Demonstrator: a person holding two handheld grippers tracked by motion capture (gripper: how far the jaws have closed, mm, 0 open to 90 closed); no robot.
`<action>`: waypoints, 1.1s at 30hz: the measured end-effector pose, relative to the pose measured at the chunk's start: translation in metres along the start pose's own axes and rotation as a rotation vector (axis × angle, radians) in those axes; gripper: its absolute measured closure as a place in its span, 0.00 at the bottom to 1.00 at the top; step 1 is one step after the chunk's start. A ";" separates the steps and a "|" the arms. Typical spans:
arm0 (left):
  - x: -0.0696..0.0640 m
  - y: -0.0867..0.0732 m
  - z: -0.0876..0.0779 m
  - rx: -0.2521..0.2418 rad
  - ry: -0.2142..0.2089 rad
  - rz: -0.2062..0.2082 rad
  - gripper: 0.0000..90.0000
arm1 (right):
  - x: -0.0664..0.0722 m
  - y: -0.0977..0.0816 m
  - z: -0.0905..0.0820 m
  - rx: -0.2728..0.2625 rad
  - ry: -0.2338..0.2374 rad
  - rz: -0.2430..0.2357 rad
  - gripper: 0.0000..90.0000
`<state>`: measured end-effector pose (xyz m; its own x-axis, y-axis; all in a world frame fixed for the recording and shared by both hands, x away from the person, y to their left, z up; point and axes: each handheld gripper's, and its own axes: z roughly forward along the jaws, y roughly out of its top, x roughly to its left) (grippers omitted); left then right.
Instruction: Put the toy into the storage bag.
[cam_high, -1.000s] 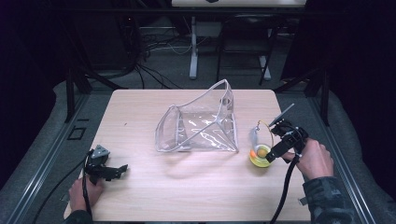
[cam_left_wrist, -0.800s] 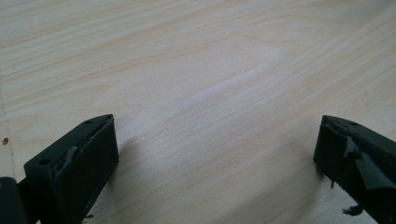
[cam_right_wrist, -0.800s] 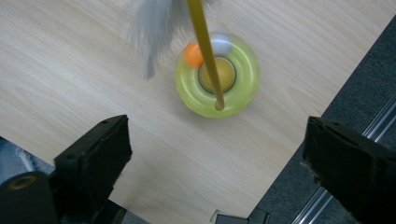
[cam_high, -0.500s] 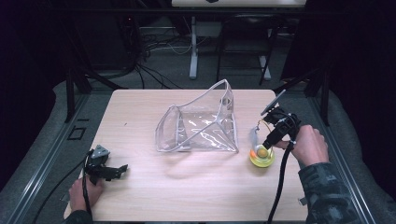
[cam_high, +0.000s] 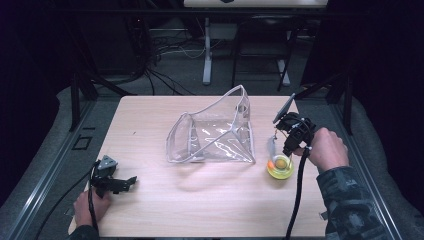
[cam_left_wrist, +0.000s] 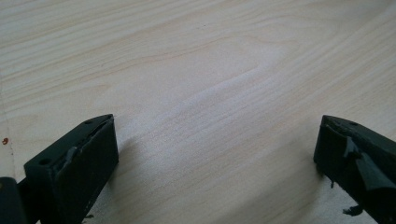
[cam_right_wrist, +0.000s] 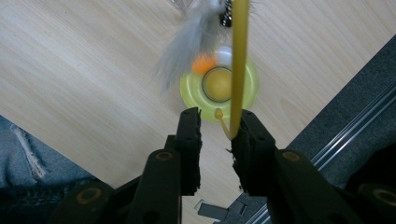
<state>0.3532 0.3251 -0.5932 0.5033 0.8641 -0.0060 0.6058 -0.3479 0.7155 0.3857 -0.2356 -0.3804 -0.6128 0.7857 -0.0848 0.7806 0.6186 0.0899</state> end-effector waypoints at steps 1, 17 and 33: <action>0.000 0.000 0.000 0.000 0.000 0.000 0.00 | 0.000 0.000 0.000 0.003 0.003 -0.001 0.86; 0.000 0.000 0.000 0.000 0.000 0.001 0.00 | -0.010 0.004 0.011 -0.025 0.004 0.034 0.93; 0.000 0.000 0.000 0.001 -0.001 0.001 0.00 | -0.014 0.008 0.009 -0.011 -0.013 0.038 0.97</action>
<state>0.3532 0.3251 -0.5931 0.5042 0.8636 -0.0060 0.6059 -0.3488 0.7150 0.4016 -0.2419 -0.3879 -0.5809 0.8085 -0.0941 0.8020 0.5883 0.1038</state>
